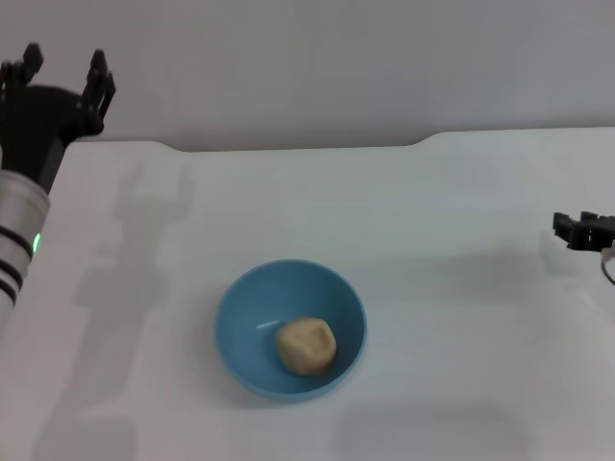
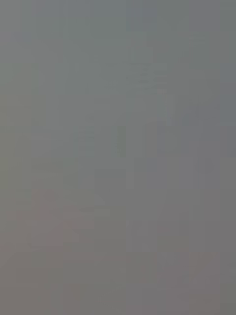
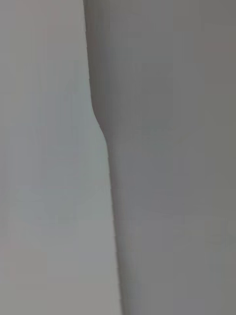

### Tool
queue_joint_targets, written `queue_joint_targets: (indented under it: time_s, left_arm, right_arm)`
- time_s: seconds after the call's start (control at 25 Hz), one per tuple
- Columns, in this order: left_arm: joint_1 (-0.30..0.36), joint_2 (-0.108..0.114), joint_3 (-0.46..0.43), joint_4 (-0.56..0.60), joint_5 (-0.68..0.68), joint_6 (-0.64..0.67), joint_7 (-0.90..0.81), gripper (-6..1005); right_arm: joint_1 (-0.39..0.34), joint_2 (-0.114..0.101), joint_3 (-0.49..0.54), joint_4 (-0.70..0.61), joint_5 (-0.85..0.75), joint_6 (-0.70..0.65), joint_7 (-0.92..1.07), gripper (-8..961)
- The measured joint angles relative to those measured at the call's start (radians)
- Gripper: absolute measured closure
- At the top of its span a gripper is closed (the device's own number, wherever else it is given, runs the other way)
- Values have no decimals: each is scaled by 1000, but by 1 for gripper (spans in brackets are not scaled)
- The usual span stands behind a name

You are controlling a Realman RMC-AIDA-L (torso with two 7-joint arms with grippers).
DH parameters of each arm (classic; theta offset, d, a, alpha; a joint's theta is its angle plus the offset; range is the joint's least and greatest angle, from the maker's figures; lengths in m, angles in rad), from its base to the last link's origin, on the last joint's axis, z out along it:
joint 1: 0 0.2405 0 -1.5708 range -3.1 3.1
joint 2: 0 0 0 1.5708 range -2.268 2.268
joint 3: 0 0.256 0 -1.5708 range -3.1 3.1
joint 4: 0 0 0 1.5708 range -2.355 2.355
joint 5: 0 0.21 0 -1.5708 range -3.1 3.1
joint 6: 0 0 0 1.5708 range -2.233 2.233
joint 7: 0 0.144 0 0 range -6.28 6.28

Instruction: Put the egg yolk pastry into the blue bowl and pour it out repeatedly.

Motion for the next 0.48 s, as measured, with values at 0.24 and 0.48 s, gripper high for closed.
queue_joint_targets:
  time_s: [0.24, 0.48]
  left_arm:
    - [-12, 0, 68, -133, -138, -175, -10, 334]
    - [-14, 0, 93, -200, -171, -248, -30, 333]
  right_arm:
    - [-10, 1, -289, 107, 0, 436, 17, 632]
    - [-6, 1, -595, 201, -3, 871, 130, 632]
